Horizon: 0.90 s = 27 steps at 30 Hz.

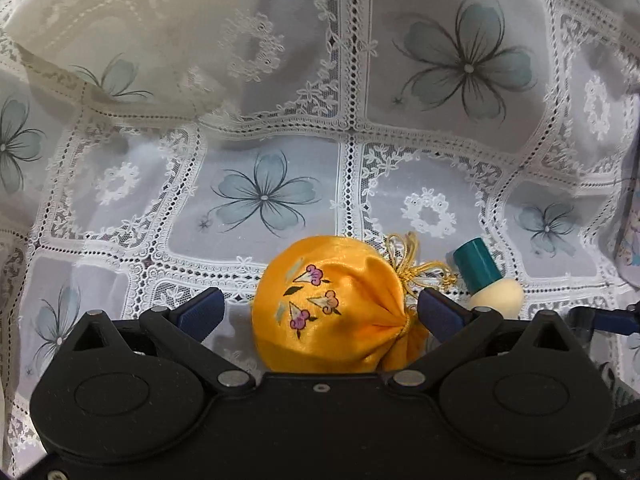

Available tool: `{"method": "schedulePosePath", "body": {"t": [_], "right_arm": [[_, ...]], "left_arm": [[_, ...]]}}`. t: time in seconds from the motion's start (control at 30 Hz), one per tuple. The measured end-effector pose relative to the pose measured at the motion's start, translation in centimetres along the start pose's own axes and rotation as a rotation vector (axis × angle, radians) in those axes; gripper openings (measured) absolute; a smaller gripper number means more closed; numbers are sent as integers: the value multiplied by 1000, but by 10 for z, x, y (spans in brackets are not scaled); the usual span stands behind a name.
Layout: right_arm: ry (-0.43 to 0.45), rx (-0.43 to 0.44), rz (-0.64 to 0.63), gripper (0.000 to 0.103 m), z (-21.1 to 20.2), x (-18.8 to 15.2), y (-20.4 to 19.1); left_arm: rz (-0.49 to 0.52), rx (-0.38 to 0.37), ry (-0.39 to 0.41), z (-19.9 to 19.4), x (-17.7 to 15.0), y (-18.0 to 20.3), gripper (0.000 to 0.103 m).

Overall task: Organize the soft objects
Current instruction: 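Grasp the orange pouch with the left tool while the right tool lifts the vial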

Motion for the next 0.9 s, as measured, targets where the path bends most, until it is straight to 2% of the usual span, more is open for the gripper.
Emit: {"method": "schedulePosePath", "body": {"t": [0.17,0.2,0.23,0.3,0.37,0.6,0.9], "right_arm": [[6,2,2,74,0,0,0],[6,6,4,72,0,0,0],[7,14,8,72,-1,0,0],[8,11,13,72,-2,1,0],[13,-6,17,72,-3,1,1],[68,-65,116,72,-25,13,14],[176,-95,195,73,-99,15,3]], "left_arm": [[-27,-9,-24,7,-4,-1,98],[-35,-17,-29,8,-4,-1,95],[-46,-33,-34,9,-4,-1,86],[-59,-42,-28,7,-4,0,76],[-56,-45,-17,3,-2,2,71],[-77,-46,15,-24,-2,-1,70],[-52,-50,114,-113,-18,7,70]]}}
Point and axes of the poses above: each gripper's, at about its wrist camera, not at the fingertips, and z roughly the way its jaws point, y to its right, x to its top, the point moved 10 cm from there along z, roughly the way its jaws point, and after that the axes turned 1 degree about y, right-handed, at the moved point
